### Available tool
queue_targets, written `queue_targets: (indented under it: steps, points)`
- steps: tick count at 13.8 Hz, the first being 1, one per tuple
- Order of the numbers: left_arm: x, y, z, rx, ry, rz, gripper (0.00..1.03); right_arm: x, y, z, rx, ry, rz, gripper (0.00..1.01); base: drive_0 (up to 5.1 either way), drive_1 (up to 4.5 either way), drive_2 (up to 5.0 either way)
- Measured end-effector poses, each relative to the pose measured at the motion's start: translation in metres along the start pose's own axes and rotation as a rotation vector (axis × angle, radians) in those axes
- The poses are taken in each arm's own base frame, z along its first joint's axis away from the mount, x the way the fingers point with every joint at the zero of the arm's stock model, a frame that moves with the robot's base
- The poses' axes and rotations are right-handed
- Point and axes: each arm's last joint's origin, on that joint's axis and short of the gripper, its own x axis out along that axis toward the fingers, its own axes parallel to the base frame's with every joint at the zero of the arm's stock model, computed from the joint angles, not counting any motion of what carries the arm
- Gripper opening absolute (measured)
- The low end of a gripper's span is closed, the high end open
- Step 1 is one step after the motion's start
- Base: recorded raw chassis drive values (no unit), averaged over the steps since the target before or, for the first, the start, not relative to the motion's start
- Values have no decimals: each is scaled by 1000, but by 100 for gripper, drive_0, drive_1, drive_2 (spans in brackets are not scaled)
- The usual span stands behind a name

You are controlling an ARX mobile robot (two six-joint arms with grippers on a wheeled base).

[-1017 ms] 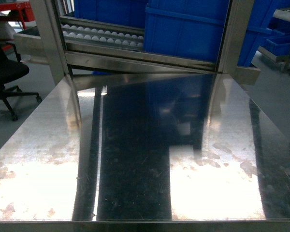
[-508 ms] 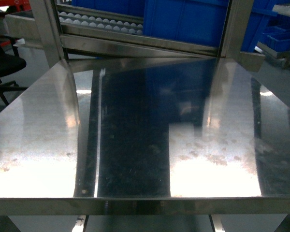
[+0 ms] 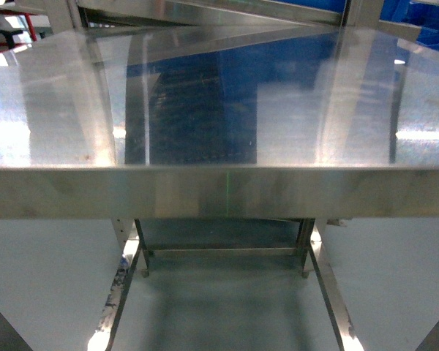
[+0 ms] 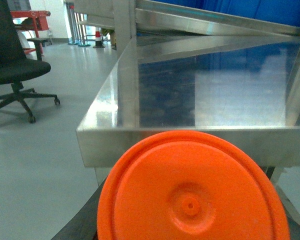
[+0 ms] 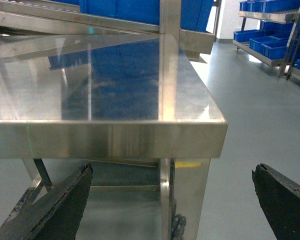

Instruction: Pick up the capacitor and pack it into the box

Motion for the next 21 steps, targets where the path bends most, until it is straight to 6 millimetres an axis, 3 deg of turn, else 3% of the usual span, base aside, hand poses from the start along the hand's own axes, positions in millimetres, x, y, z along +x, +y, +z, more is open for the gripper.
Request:
queue_targets:
  steps: [21]
  points:
    - [0, 0, 0, 0, 0, 0, 44, 0, 0, 0, -1, 0, 1, 98, 0, 0, 0]
